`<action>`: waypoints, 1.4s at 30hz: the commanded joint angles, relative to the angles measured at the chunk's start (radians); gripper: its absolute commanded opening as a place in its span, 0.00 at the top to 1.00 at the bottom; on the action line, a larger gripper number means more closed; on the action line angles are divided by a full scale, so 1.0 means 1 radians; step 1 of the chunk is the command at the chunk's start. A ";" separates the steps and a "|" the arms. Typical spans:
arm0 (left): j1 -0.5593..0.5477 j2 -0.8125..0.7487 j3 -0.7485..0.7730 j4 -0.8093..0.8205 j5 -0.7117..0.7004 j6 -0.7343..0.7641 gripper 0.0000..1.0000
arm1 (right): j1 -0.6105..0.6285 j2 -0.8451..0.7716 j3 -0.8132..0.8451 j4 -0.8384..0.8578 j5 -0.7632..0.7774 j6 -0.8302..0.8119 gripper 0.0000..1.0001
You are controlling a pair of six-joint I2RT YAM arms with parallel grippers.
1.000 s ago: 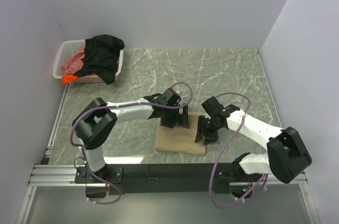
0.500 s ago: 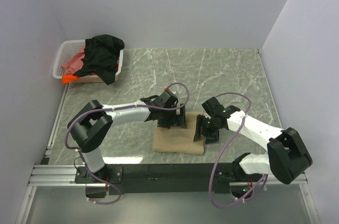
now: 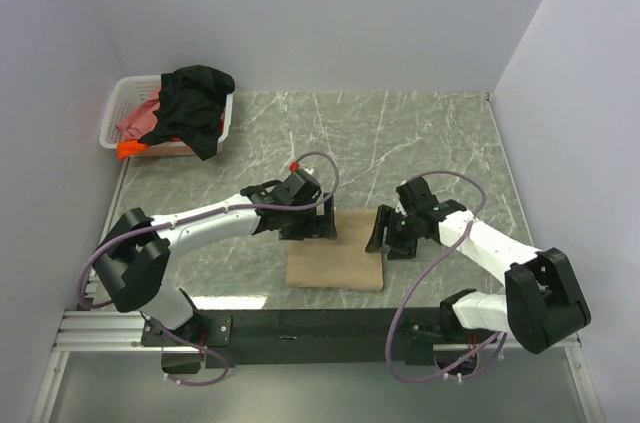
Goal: Fold and stack the t-shirts
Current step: Fold the tshirt, then neatly place the folded tshirt to the corner
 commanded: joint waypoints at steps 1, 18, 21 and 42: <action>0.002 -0.019 -0.056 -0.050 -0.030 -0.024 0.02 | -0.009 0.031 -0.023 0.117 -0.038 -0.025 0.29; 0.004 0.080 -0.151 0.031 0.019 -0.029 0.02 | 0.166 0.257 0.040 0.268 -0.018 0.043 0.31; 0.002 0.074 -0.159 0.035 0.025 -0.035 0.02 | 0.193 0.309 0.074 0.237 0.014 0.033 0.41; 0.117 -0.196 -0.083 -0.153 -0.027 -0.044 0.01 | -0.083 0.499 0.554 -0.156 0.414 -0.281 1.00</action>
